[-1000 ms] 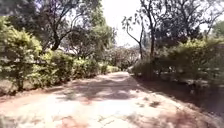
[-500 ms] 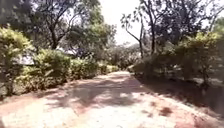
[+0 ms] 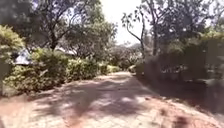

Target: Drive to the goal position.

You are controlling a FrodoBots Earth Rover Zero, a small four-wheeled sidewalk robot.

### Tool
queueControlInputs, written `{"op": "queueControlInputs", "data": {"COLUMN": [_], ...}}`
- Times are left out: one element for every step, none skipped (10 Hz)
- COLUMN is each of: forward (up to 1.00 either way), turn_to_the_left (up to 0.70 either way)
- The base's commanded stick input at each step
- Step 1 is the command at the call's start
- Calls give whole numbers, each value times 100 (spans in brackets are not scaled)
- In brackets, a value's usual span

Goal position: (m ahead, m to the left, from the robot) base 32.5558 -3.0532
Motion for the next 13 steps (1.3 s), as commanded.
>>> {"op": "queueControlInputs", "data": {"forward": [70, 70, 70, 70, 70, 70, 70, 70, 70, 70, 70, 70, 70], "turn_to_the_left": [0, 0, 0, 0, 0, 0, 0, 0, 0, 0, 0, 0, 0]}}
